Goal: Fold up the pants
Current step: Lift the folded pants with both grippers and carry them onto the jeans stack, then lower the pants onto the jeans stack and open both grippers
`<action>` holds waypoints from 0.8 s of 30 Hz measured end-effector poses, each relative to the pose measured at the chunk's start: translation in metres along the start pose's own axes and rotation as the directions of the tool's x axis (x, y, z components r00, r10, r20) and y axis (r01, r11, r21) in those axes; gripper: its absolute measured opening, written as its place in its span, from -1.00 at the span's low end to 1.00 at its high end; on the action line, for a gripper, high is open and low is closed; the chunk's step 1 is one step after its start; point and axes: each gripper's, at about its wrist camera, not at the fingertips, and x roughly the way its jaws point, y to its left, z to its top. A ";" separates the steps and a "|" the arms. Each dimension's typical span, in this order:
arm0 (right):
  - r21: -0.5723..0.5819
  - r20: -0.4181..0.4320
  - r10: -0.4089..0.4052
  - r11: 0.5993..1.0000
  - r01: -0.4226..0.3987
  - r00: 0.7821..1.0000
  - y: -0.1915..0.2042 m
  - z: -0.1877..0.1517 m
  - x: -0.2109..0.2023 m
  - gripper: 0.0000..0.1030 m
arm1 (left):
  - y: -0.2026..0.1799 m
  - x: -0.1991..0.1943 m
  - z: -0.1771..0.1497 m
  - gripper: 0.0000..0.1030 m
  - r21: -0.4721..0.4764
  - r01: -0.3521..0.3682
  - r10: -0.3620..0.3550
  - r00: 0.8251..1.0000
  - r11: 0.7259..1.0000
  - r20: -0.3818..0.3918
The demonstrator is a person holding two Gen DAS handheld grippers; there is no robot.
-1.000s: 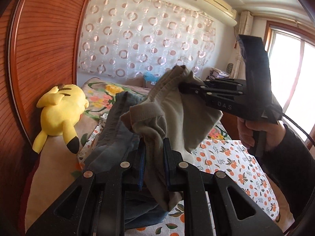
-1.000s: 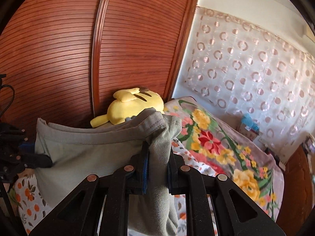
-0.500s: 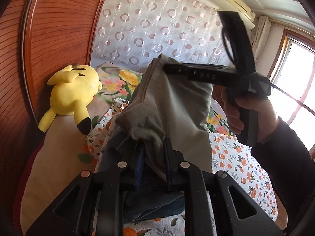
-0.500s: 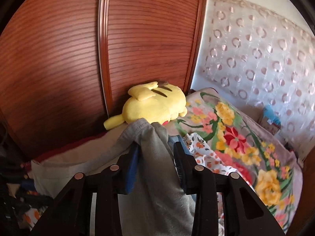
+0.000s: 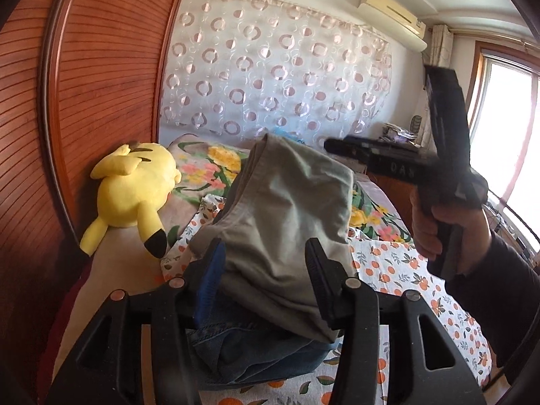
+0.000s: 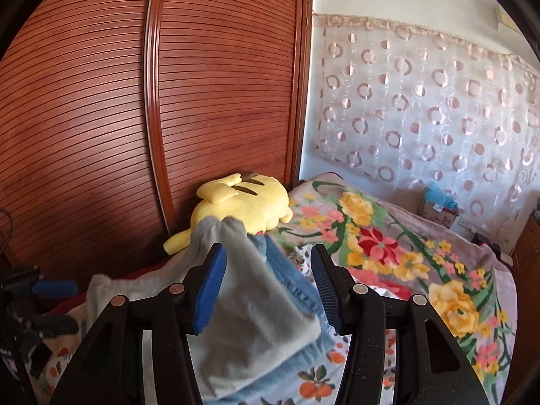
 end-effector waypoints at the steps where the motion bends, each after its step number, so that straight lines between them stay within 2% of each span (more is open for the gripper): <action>1: -0.002 -0.005 0.002 1.000 -0.002 1.000 0.007 -0.006 -0.001 0.05 | -0.002 0.002 0.001 -0.03 0.007 0.006 -0.006 1.000 1.000 -0.002; 5: 0.005 -0.039 0.017 1.000 -0.017 0.999 0.006 -0.020 -0.007 0.05 | -0.013 0.017 -0.001 -0.03 0.056 0.016 -0.014 0.999 0.998 -0.035; 11: 0.015 -0.101 -0.073 0.997 0.075 0.992 -0.012 -0.016 0.024 0.05 | -0.013 0.037 -0.021 -0.03 0.083 -0.013 0.024 0.991 0.996 -0.135; 14: 0.066 -0.117 -0.049 0.996 0.057 0.992 -0.018 -0.011 0.035 0.05 | -0.013 0.037 -0.024 -0.03 0.085 -0.022 0.035 0.989 0.996 -0.145; 19: 0.098 -0.073 -0.047 0.994 0.054 0.996 -0.009 -0.011 0.010 0.05 | -0.026 0.028 -0.023 -0.01 0.116 -0.031 0.046 0.990 0.993 -0.131; 24: 0.134 -0.041 -0.068 0.988 0.072 0.997 -0.001 -0.032 -0.033 0.05 | -0.045 0.014 -0.023 0.07 0.142 -0.019 0.035 0.993 0.990 -0.109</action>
